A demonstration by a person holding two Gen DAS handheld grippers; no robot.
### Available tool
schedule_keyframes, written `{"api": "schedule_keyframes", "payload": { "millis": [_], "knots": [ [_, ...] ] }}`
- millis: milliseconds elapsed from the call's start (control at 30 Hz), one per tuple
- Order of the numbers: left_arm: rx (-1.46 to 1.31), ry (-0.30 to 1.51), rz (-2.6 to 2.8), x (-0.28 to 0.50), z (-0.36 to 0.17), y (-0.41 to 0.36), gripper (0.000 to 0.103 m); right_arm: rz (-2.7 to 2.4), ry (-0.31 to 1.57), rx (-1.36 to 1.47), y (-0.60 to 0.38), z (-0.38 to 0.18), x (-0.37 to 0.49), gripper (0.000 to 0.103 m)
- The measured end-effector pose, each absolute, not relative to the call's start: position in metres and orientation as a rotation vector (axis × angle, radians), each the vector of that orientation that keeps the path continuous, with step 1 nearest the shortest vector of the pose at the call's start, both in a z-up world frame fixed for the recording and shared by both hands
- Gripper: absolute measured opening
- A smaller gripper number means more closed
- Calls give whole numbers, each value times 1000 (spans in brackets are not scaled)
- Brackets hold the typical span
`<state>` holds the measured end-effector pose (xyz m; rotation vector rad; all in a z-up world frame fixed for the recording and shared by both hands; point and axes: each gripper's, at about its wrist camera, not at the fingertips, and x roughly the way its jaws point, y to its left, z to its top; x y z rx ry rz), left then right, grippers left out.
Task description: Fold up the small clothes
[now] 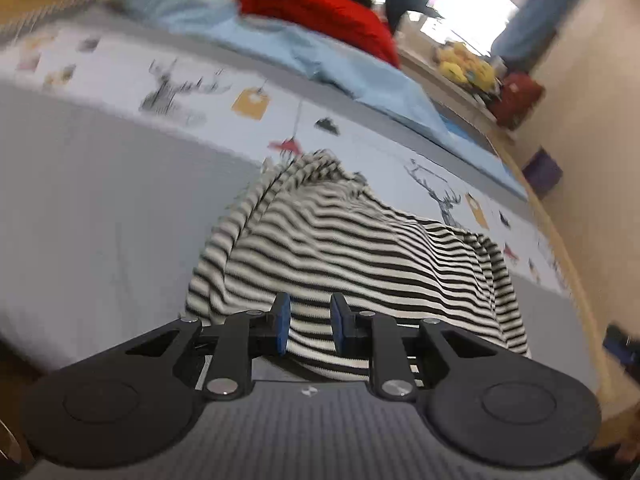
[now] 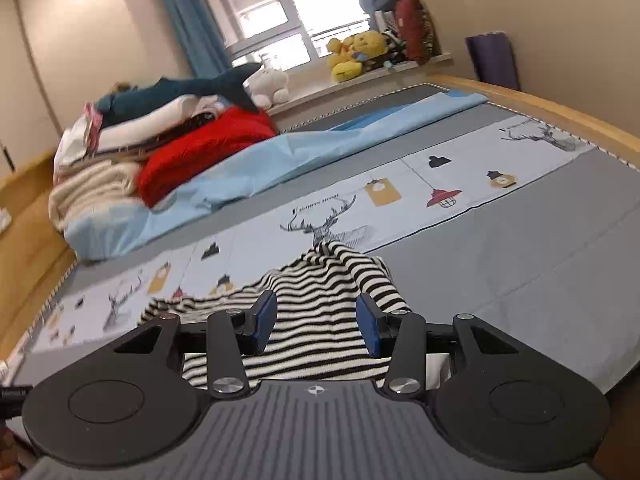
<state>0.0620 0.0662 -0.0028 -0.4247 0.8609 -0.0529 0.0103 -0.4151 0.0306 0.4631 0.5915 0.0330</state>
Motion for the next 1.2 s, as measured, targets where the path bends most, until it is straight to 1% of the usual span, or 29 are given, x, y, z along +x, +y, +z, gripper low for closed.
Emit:
{"api": "schedule_keyframes", "payload": {
  "millis": [133,167,200,267,367,533,633,800,900,933,967,1000,1100,1200],
  "knots": [
    [-591,948,6,72,-43,80,24,53,619,385,-407,27,12,46],
    [-614,953,11,75,-47,81,30,53,627,367,-406,26,12,46],
    [-633,953,20,79,-50,83,41,52,635,356,-407,24,13,46],
    [-673,961,51,83,-57,87,58,44,652,344,-410,18,14,46],
    [-724,994,105,88,-73,90,59,18,686,357,-415,10,16,46],
    [-695,1025,173,99,-85,93,60,-1,700,392,-419,2,21,46],
    [-730,1041,200,102,-95,100,60,-3,729,408,-418,-7,26,46],
    [-752,1034,204,105,-102,104,62,4,777,319,-412,-18,35,46],
    [-734,1023,210,108,-102,99,62,-11,796,334,-420,-21,38,46],
    [-721,1020,211,109,-102,96,61,-17,799,347,-423,-21,38,46],
    [-701,1020,210,110,-101,94,58,-24,804,362,-426,-23,39,46],
    [-683,1020,203,111,-101,91,44,-29,808,372,-429,-24,40,46],
    [-639,1010,193,114,-98,85,24,-54,849,373,-433,-33,47,46],
    [-570,995,182,115,-89,78,18,-80,940,341,-434,-50,60,46]
  ]
}}
